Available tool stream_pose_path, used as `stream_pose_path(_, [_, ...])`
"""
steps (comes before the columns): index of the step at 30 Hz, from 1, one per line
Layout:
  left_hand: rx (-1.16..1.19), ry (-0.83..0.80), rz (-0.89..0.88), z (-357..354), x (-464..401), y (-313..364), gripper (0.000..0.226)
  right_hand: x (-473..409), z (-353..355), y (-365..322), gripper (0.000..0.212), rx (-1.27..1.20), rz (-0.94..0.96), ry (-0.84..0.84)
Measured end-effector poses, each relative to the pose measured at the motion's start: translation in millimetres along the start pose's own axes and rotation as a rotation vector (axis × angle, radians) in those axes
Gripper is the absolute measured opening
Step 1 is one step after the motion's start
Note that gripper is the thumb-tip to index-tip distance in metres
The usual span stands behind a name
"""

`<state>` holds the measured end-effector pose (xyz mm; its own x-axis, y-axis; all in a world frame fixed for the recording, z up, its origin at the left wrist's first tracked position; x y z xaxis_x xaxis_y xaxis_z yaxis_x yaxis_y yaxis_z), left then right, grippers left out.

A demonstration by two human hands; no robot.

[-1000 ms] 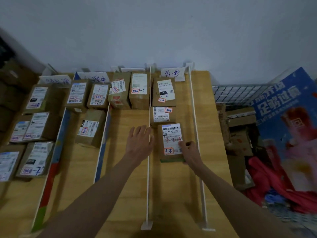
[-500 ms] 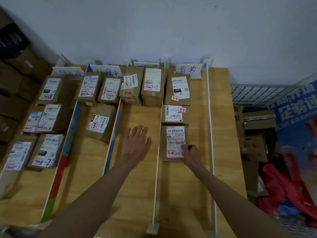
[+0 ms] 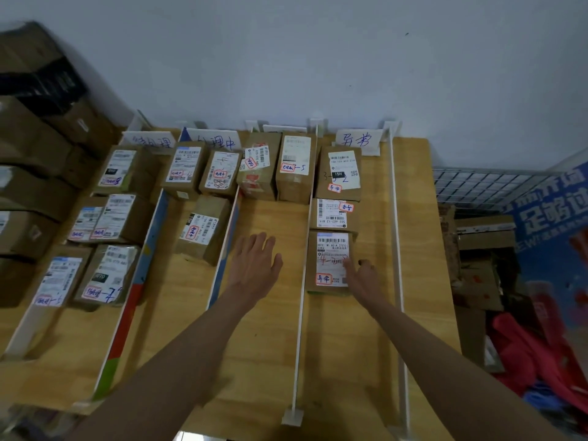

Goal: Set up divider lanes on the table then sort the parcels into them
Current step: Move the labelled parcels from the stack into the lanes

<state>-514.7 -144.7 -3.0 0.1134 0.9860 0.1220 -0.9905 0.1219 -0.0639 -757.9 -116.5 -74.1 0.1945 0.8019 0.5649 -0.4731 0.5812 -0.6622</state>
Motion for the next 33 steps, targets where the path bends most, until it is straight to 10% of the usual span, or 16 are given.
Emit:
stream_pose_path(12, [0.04, 0.175, 0.152, 86, 45, -56, 0.045, 89, 22, -162, 0.048, 0.663, 0.753, 0.383])
stream_pose_path(33, [0.102, 0.262, 0.499, 95, 260, -338, 0.052, 258, -248, -279, 0.059, 0.721, 1.037, 0.208])
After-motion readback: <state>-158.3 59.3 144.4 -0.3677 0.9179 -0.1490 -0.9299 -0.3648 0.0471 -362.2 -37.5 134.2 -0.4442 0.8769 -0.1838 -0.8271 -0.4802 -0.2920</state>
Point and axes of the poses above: each hand's wrist, its own x-axis away from the middle knuckle, its own z-axis out of the back of the hand, y = z × x, the point moved 10 cm from there along -x, towards the middle knuckle, and after that the axes turned 3 degrees about -x, right-handed, at the moved point
